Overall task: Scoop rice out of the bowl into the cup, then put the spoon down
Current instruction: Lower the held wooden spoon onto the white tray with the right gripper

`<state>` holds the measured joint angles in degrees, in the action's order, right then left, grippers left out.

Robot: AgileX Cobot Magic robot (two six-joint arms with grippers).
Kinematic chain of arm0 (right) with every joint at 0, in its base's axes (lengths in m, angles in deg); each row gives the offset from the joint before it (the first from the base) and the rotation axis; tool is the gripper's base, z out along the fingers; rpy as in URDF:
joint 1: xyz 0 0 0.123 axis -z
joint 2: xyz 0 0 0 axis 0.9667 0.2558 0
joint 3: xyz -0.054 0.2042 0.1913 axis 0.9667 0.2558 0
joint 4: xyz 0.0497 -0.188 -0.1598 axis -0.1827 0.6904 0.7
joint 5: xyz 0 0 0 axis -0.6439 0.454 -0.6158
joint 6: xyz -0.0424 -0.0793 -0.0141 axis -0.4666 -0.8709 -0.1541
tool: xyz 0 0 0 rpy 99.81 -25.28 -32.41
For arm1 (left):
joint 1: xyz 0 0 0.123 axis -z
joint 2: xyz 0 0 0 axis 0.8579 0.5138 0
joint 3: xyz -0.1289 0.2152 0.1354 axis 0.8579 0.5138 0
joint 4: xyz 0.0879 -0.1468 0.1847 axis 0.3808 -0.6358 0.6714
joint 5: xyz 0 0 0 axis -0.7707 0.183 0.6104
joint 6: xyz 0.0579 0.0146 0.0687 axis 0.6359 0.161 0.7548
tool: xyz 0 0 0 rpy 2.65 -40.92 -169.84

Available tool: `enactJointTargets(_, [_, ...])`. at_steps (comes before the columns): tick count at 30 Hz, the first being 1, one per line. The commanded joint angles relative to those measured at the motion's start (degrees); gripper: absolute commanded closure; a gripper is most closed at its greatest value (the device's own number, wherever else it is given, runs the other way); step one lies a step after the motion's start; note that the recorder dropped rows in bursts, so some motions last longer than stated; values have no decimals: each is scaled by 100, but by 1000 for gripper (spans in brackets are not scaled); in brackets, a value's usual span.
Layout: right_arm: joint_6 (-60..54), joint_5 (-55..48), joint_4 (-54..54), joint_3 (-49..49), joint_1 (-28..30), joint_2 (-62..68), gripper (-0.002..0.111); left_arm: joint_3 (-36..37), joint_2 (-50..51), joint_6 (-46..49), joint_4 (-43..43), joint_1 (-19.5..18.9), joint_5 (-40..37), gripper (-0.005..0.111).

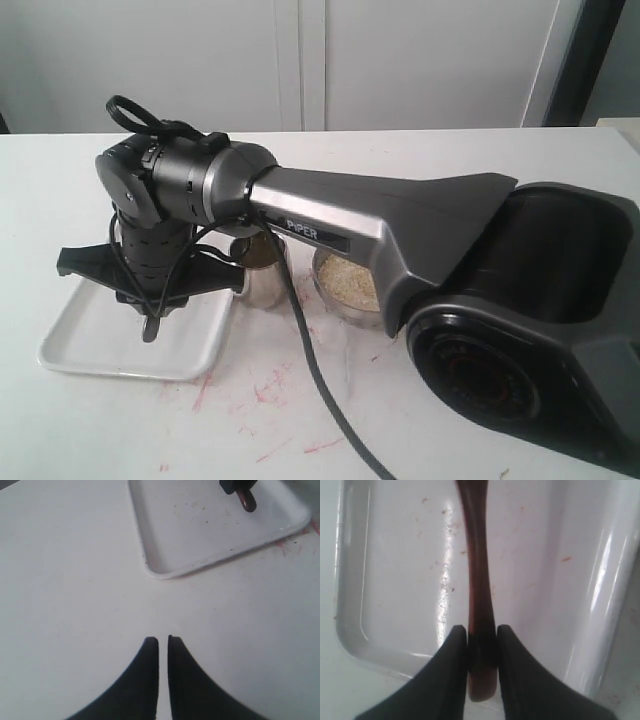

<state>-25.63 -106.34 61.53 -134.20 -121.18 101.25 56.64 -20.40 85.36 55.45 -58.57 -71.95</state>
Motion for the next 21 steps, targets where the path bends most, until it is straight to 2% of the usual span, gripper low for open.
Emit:
enactJointTargets(1, [21,-8,90,-16,33,47,108,53,-17,-33,0,22,-222,92])
enactJointTargets(21, [21,190,14,-16,33,338,108,53,-17,-33,0,22,-222,92])
